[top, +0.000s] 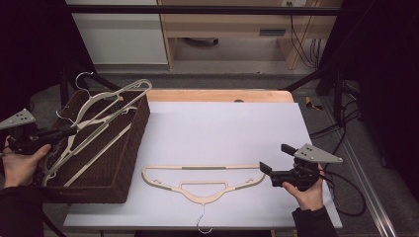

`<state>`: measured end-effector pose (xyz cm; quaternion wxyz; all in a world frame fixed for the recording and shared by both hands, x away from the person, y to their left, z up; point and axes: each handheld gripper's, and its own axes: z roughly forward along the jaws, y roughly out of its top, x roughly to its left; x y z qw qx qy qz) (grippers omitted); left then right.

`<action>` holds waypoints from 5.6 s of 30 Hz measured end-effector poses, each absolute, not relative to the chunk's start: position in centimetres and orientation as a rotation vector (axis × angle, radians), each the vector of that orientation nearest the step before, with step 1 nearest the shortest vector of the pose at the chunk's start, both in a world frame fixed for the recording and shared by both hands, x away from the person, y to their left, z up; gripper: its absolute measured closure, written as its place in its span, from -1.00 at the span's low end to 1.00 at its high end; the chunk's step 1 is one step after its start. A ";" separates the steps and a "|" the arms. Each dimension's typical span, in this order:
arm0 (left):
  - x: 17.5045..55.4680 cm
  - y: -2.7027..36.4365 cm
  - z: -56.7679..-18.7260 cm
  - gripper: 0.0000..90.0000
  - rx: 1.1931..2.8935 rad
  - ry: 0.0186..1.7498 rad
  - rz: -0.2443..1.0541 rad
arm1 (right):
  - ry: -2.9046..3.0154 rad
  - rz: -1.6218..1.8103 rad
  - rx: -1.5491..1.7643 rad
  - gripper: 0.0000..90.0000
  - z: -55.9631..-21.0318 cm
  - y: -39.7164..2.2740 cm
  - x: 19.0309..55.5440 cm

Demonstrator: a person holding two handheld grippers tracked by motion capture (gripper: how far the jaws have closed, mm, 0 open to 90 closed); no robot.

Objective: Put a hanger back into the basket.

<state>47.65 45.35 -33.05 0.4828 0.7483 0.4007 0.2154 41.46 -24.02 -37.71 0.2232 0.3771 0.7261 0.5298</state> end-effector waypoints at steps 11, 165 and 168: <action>46.9 47.0 -33.3 0.90 1.807 0.989 0.505 | 2.011 1.446 1.040 -0.95 -37.8 -24.0 41.6; 41.4 20.2 -43.6 -0.71 2.238 0.581 0.408 | 2.827 1.046 0.585 0.62 -45.3 -3.9 41.9; 41.5 19.6 -44.4 -0.67 2.296 0.544 0.422 | 2.818 1.067 0.573 0.62 -44.8 -4.1 42.0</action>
